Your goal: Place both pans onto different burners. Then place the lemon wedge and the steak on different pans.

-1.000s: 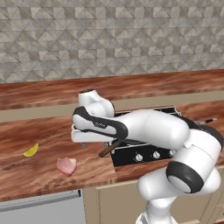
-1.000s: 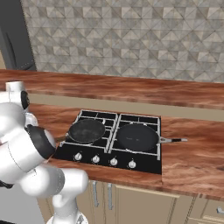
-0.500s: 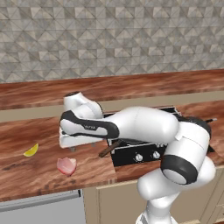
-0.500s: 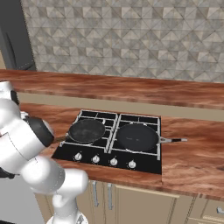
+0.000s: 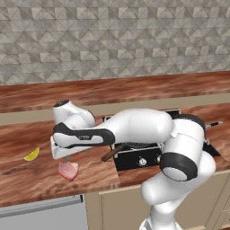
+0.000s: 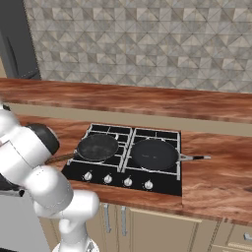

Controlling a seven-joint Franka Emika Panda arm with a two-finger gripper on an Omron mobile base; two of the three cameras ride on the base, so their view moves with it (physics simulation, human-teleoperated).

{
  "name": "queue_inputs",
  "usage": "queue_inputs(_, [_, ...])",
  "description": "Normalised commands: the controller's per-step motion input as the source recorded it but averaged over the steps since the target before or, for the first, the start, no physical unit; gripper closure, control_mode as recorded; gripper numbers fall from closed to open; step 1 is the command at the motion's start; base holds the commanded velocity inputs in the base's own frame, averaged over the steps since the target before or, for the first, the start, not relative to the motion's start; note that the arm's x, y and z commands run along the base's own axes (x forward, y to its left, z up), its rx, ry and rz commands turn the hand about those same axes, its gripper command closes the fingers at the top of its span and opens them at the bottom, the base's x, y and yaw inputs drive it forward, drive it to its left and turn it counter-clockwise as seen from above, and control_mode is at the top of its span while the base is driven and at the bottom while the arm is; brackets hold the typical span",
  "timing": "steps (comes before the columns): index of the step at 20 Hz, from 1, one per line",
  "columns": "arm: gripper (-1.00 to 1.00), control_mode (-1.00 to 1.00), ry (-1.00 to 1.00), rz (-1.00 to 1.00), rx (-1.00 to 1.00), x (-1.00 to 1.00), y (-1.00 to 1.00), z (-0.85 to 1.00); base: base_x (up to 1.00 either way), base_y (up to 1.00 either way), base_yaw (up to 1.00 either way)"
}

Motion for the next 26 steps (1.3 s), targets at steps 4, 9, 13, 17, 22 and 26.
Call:
queue_inputs(4, [-1.0, -1.0, -0.18, 0.14, 0.12, 0.0, 0.07, -0.34, 0.0, 0.0, 0.0])
queue_inputs(9, [-1.0, -1.0, -0.15, 0.11, 0.15, 0.02, 0.06, -0.15, 0.0, 0.0, 0.0])
queue_inputs(13, [-1.0, -1.0, -0.05, 0.13, 0.09, 0.1, 0.21, -0.13, 0.0, 0.0, 0.0])
queue_inputs(17, [-1.0, -1.0, 0.0, 0.12, 0.07, 0.08, 0.28, -0.14, 0.0, 0.0, 0.0])
queue_inputs(22, [-1.0, -1.0, 0.0, 0.09, 0.0, 0.16, 0.32, -0.14, 0.0, 0.0, 0.0])
queue_inputs(26, [-1.0, -1.0, 0.0, 0.04, -0.02, 0.2, 0.13, -0.11, 0.0, 0.0, 0.0])
